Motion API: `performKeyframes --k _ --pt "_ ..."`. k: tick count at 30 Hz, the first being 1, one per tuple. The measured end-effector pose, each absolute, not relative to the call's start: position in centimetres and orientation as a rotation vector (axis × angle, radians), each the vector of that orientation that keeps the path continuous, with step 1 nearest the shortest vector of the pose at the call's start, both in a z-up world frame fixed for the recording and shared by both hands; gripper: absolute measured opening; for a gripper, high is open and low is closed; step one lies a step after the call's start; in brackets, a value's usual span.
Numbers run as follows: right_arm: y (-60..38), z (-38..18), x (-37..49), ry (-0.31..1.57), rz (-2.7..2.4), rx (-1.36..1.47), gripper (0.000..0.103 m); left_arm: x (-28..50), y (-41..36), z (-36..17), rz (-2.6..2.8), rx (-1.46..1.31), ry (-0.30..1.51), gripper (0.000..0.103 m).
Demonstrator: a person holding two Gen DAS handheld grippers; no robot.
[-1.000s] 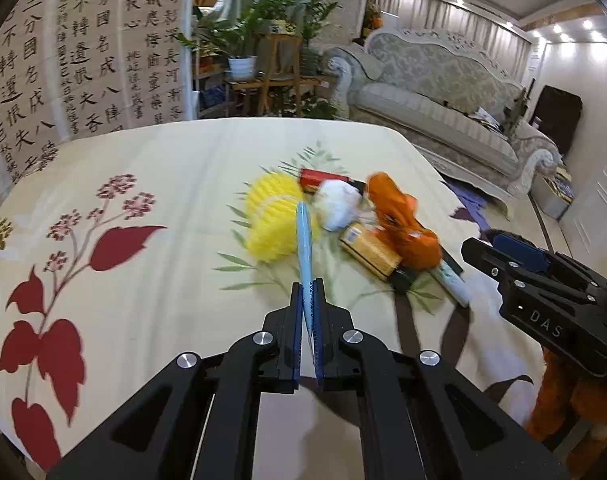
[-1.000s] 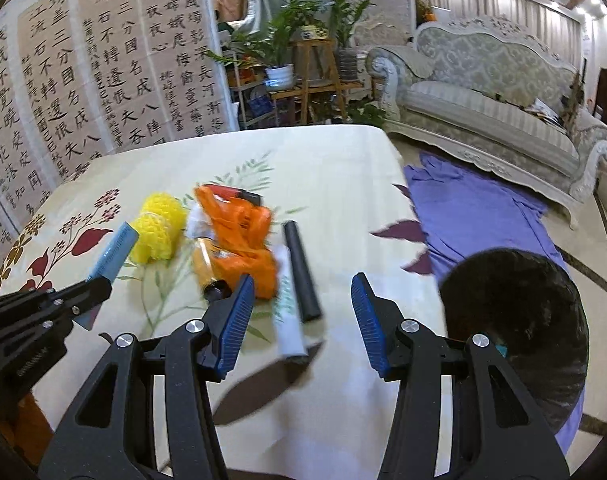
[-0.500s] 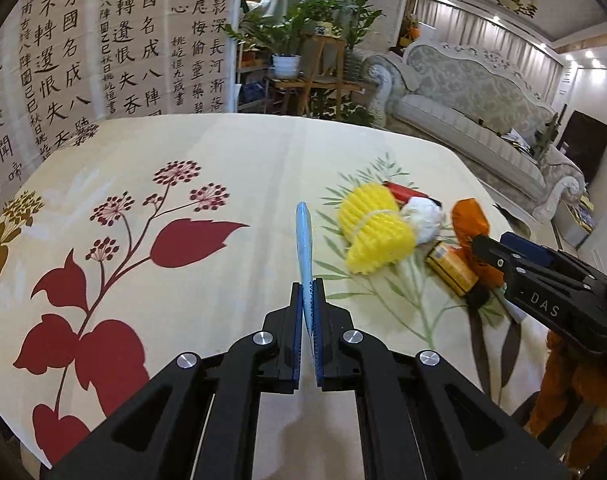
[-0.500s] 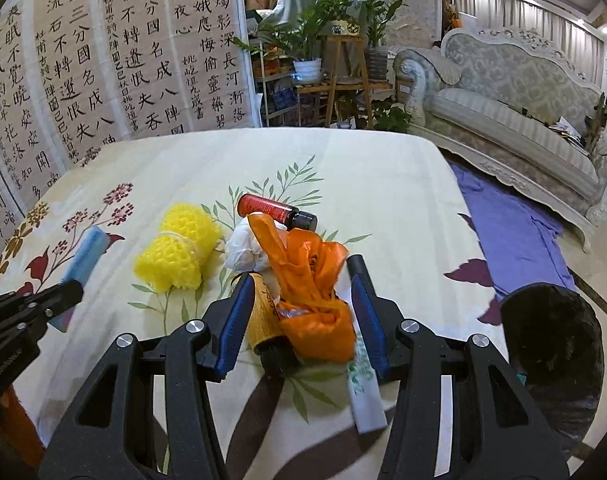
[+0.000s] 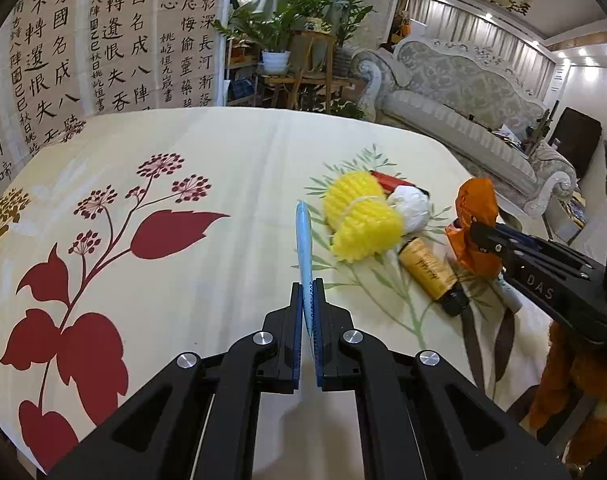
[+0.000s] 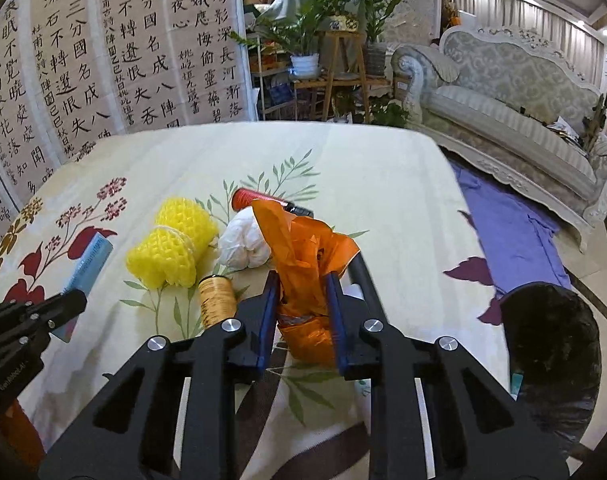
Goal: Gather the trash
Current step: 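Carry the blue tube and orange bag over the trash bin with both grippers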
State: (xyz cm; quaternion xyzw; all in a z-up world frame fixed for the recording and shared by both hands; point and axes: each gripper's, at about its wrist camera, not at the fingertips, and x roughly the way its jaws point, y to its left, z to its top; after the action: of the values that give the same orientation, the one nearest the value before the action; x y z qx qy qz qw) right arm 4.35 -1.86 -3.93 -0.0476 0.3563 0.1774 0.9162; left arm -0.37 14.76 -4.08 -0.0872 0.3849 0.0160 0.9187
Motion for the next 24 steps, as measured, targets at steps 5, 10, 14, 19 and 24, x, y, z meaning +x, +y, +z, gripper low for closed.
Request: performKeyframes --k 5,10,14,19,24 --pt "-3.6 -3.0 3.0 0.707 0.338 -0.086 0.023 -0.7 13.1 -3.5 -0.011 -0.171 0.767 0.005" --pt "-6.2 -2.6 1.6 0.695 0.285 -0.068 0.023 -0.8 10.5 -3.1 -0.072 -0.154 0.758 0.005" --pt "-9.2 -2.3 0.6 0.685 0.218 -0.049 0.023 -0.7 8.0 -2.8 -0.128 -0.138 0.748 0.005" --pt "-12.7 -2.2 -0.4 0.677 0.135 -0.021 0.023 -0.1 4.3 -2.5 -0.206 -0.115 0.727 0.005" --pt "-16.5 -2.3 -1.2 0.668 0.044 -0.002 0.023 0.6 0.6 -2.4 -0.279 -0.084 0.713 0.005"
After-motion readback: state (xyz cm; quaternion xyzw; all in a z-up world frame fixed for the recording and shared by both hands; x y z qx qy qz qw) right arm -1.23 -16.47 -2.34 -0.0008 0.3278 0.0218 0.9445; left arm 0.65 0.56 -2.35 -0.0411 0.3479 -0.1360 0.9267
